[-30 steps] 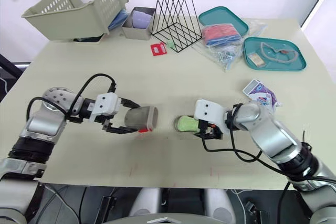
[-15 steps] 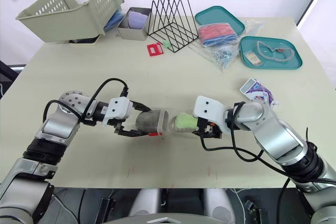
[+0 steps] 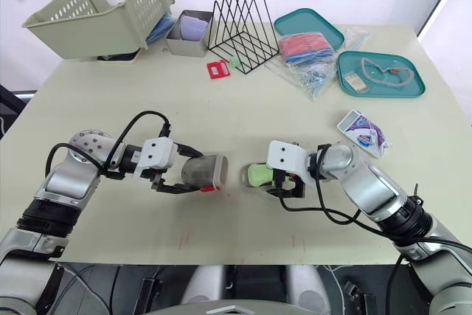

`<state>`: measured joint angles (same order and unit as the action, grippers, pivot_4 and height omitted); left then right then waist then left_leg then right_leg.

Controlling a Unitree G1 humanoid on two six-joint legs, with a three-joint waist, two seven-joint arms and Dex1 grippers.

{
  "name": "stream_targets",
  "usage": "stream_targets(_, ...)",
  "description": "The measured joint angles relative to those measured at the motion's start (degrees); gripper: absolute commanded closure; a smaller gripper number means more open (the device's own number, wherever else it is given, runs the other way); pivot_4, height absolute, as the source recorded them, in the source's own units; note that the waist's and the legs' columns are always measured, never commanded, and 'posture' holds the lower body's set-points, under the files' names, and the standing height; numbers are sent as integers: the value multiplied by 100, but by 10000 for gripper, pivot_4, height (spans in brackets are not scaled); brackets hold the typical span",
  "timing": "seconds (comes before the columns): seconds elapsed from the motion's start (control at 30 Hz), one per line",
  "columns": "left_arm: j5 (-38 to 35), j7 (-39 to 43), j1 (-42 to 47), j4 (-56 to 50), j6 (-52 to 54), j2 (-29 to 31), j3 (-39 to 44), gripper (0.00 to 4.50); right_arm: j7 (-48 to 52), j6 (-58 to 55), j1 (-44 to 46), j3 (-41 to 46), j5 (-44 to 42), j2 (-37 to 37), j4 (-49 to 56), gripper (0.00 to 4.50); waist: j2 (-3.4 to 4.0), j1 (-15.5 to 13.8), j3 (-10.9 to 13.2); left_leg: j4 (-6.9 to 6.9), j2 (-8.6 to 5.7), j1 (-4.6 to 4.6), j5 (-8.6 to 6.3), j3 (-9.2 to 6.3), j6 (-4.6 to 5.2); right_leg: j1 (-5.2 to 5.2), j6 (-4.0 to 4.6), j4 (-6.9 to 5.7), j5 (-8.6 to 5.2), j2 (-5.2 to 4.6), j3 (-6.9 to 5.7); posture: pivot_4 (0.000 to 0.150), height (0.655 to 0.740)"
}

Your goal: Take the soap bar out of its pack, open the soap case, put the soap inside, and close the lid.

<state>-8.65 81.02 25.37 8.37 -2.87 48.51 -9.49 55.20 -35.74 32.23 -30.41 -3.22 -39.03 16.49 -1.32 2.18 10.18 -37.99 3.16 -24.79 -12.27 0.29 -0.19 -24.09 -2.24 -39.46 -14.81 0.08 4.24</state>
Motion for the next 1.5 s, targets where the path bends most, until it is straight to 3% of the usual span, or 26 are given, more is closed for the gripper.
stream_targets(0.23, 0, -35, -87, -41, 4, 3, 4, 10551, 225, 376, 92, 0, 75, -14, -307, 478, 0, -10, 0, 0, 0, 2, 0, 0, 0, 2, 0, 0, 0, 0, 0, 1500, 7400)
stream_targets(0.43, 0, -144, -91, -46, 2, 3, 5, 10551, 596, 50, 504, -127, 109, 85, -653, 478, 0, -16, 0, -2, 0, 4, 0, 0, 0, 4, 1, 0, 0, -1, 0, 1500, 7400)
stream_targets(1.27, 53, -257, -50, 19, -53, -51, -4, 10551, 953, -386, 583, -30, 121, 26, -701, 478, -1, -12, -1, -1, -2, 4, 0, 0, 0, 4, 0, 0, 0, -2, -1, 1500, 7400)
stream_targets(1.5, 55, -299, -48, 17, -83, -52, -2, 10551, 1077, -135, 351, 32, 151, -584, -425, 478, -1, -123, -1, -4, -7, 5, 0, 2, 0, 12, -2, 5, 0, -10, -1, 1500, 7400)
